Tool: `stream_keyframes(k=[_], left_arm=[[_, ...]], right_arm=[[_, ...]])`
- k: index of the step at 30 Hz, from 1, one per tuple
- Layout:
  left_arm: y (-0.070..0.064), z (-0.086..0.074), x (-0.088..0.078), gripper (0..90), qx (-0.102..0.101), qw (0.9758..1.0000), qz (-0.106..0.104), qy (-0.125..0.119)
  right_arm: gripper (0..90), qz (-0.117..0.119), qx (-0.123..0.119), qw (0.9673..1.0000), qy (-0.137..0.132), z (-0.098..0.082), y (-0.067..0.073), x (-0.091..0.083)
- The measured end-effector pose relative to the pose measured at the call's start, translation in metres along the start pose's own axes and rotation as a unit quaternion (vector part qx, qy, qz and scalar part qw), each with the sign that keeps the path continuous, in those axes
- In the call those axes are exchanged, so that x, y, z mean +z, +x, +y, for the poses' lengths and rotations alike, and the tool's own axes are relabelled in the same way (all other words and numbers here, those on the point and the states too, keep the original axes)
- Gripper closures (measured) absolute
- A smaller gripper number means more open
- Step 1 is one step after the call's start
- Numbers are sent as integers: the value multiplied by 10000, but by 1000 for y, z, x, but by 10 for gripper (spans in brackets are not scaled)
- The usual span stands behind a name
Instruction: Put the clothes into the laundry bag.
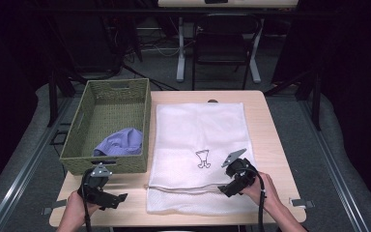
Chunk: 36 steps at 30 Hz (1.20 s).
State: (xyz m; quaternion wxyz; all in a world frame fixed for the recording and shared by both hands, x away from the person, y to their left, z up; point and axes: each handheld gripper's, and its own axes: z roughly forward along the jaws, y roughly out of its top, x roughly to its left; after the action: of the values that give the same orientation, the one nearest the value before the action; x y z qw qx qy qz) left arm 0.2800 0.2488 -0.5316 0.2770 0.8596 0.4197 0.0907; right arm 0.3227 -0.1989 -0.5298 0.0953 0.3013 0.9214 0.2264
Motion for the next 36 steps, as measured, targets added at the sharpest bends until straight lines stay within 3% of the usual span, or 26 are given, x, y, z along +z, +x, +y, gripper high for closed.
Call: stream_keyframes(k=[17,28,36], left_arm=[[0,0,1,1,8,9999,-113,54],[0,2,2,1,50,9999,-126,77],[0,2,2,1,72,9998,-148,78]], right_arm=[[174,195,-506,9979,349,30,12,35],[215,333,-570,9969,417,38,14,49],[227,398,-599,9967,382,38,14,50]])
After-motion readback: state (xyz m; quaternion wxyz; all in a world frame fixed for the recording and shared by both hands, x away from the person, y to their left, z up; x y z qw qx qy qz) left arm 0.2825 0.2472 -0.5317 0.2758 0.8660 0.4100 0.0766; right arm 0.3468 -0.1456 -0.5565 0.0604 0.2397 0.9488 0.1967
